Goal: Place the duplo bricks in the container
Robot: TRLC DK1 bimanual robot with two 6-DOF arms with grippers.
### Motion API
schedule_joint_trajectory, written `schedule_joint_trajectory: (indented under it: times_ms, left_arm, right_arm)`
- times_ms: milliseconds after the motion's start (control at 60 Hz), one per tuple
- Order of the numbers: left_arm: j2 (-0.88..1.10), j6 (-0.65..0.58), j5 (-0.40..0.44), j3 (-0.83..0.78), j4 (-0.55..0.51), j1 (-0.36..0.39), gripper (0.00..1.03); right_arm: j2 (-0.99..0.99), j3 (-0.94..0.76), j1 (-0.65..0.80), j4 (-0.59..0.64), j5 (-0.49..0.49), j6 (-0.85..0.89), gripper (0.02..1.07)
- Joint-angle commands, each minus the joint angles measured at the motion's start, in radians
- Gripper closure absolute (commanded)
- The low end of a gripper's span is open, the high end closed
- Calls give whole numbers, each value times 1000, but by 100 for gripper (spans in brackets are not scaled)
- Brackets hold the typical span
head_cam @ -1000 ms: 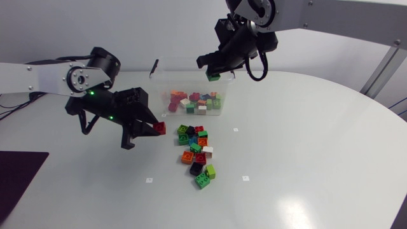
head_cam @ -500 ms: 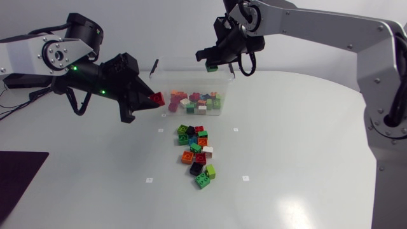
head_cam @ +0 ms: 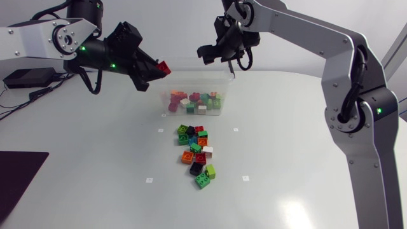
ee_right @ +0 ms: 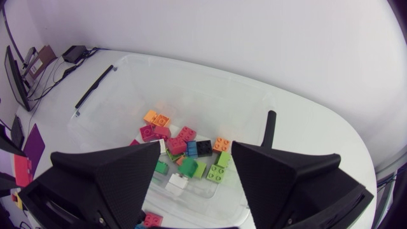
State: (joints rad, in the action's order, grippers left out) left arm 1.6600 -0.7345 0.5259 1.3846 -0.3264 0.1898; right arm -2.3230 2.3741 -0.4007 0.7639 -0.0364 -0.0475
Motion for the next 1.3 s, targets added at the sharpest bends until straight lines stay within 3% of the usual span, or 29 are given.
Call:
schedule_joint_trajectory:
  times_ms: [0,350,883,1183,1233,1283]
  left_arm:
    - [43,57,2,51,36,-4,72]
    - [161,162,-61,145,148,3,71]
    - [348,228,-170,332,194,50,71]
    - [426,242,-219,422,193,59,70]
    - [438,244,-230,435,193,62,64]
    - [449,250,-244,447,190,60,49]
  right_arm:
    - [11,0,3,21,7,1,7]
    - [284,-348,-13,-86,7,28,7]
    - [577,-886,-38,-230,6,54,7]
    - [608,-1012,-107,-247,4,29,7]
    - [600,-1021,-122,-250,6,23,7]
    - [580,-1023,-139,-247,7,17,7]
